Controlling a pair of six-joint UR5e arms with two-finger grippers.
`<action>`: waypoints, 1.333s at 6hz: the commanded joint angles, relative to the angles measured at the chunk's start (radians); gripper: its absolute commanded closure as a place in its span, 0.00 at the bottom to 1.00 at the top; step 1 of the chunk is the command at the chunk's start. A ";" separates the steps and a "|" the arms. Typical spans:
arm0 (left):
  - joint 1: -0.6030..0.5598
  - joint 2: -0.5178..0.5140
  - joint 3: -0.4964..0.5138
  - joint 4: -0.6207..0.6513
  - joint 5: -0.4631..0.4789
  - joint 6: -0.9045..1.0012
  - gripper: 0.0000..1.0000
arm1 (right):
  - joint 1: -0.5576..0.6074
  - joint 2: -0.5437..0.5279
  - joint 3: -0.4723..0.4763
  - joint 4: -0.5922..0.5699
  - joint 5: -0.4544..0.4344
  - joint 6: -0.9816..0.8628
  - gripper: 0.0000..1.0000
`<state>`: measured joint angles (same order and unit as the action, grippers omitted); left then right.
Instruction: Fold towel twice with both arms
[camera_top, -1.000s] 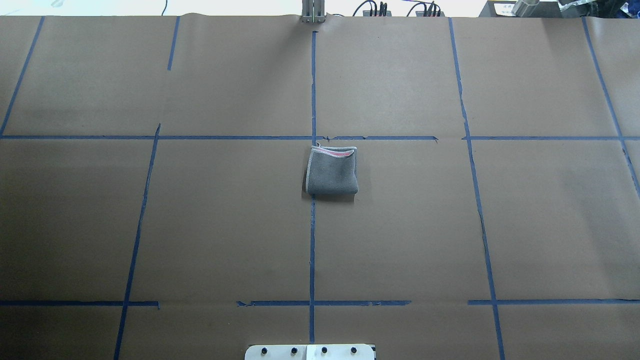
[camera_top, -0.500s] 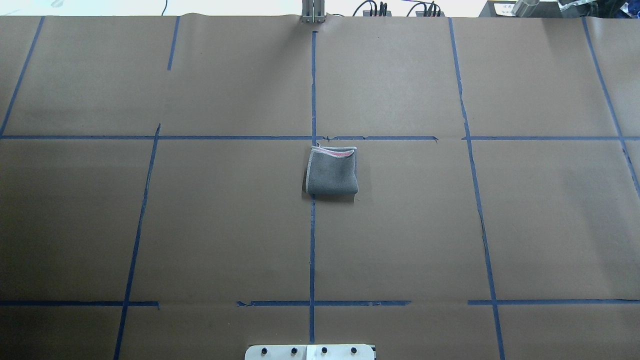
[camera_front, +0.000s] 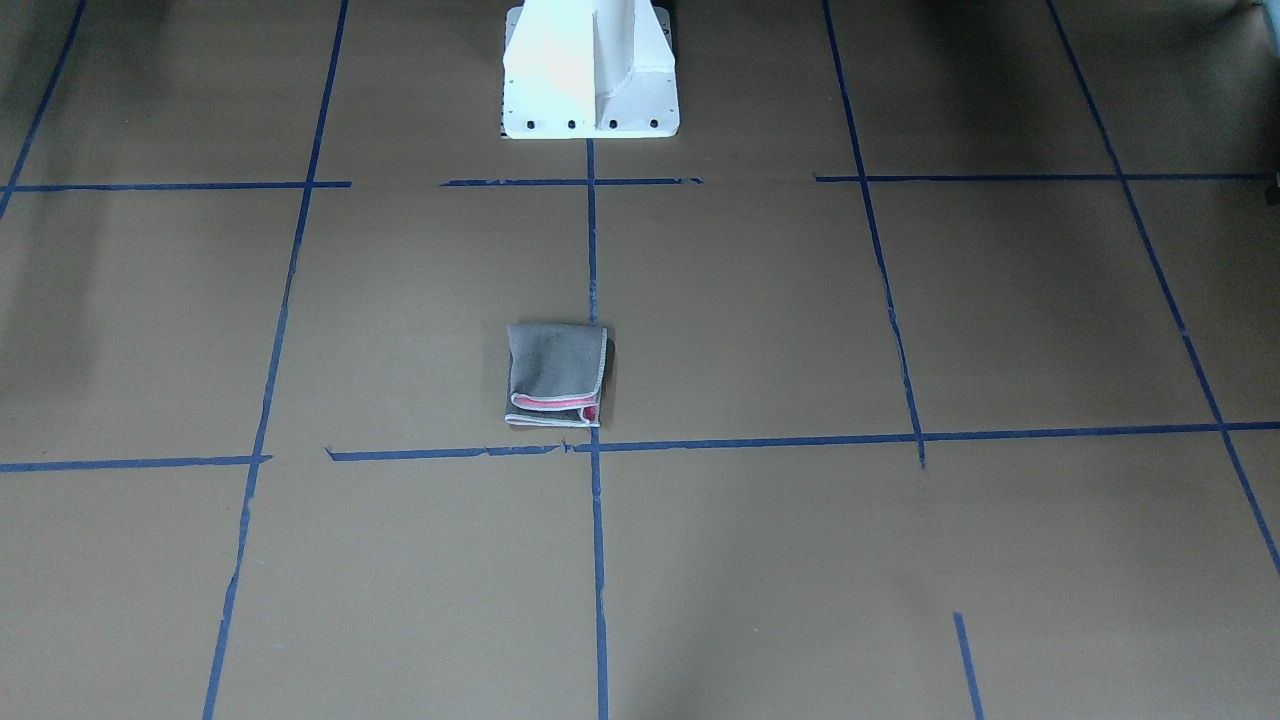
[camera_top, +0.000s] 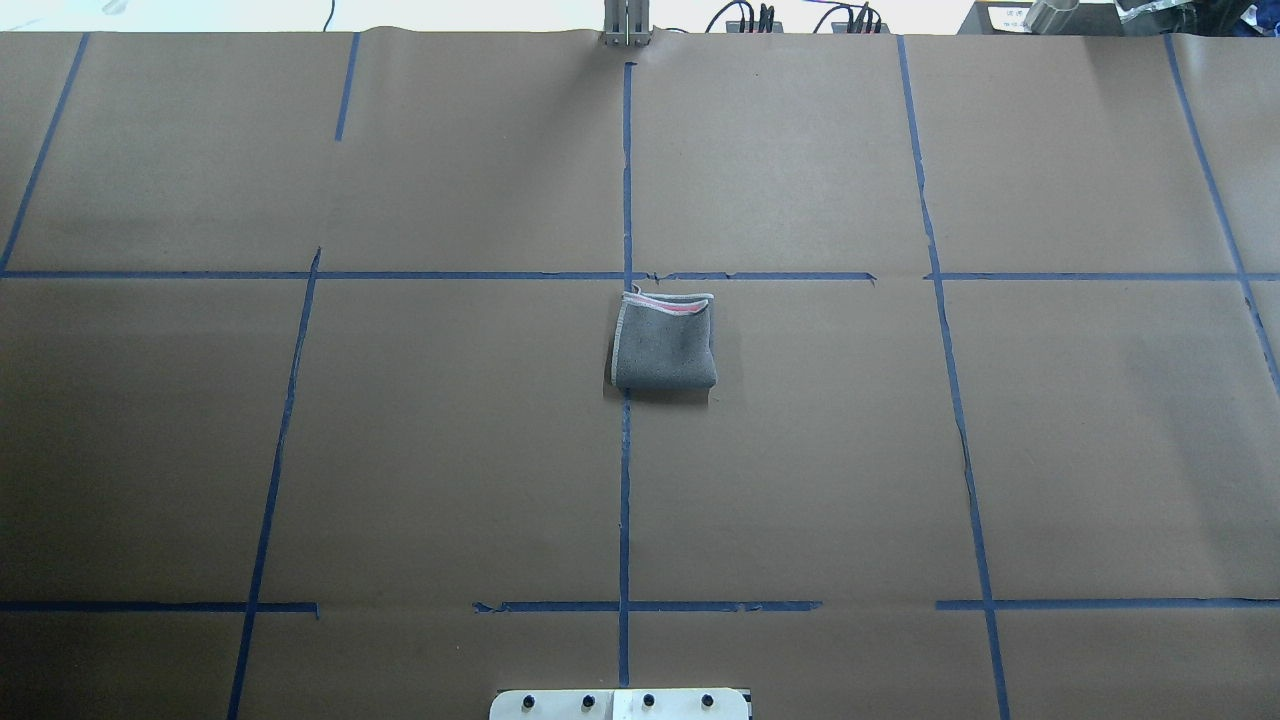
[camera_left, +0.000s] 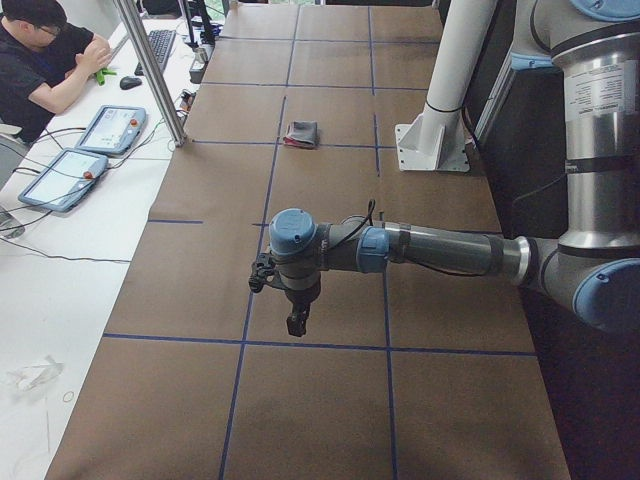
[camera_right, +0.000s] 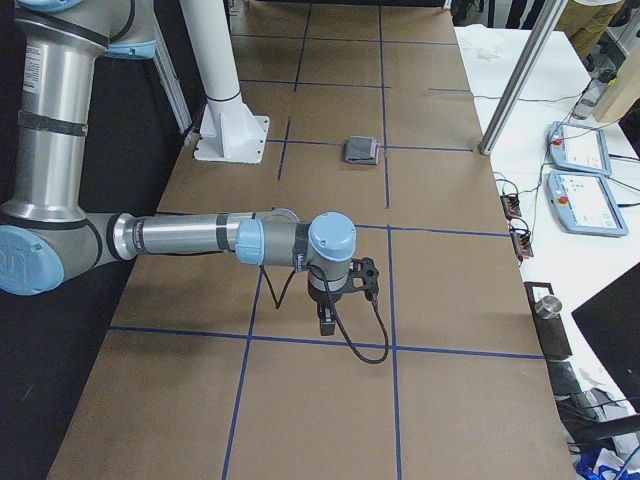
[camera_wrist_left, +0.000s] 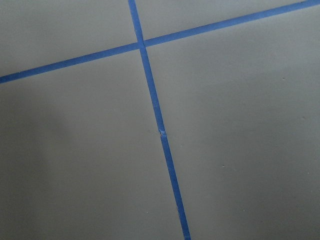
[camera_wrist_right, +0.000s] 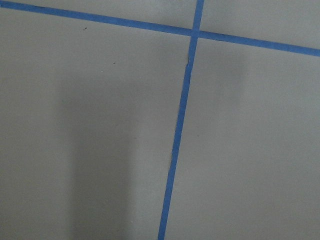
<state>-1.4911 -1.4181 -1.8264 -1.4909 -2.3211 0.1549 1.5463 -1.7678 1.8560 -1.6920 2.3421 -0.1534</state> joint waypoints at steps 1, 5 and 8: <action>0.000 0.001 0.004 0.000 0.000 0.000 0.00 | 0.000 -0.001 0.000 0.000 0.003 0.000 0.00; 0.000 0.001 -0.008 0.006 -0.007 0.002 0.00 | 0.000 -0.001 -0.001 0.000 0.003 -0.002 0.00; 0.002 0.002 0.005 0.007 -0.007 0.000 0.00 | 0.000 -0.001 -0.001 0.000 0.003 -0.002 0.00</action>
<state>-1.4896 -1.4163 -1.8260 -1.4839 -2.3278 0.1560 1.5463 -1.7687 1.8546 -1.6920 2.3455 -0.1549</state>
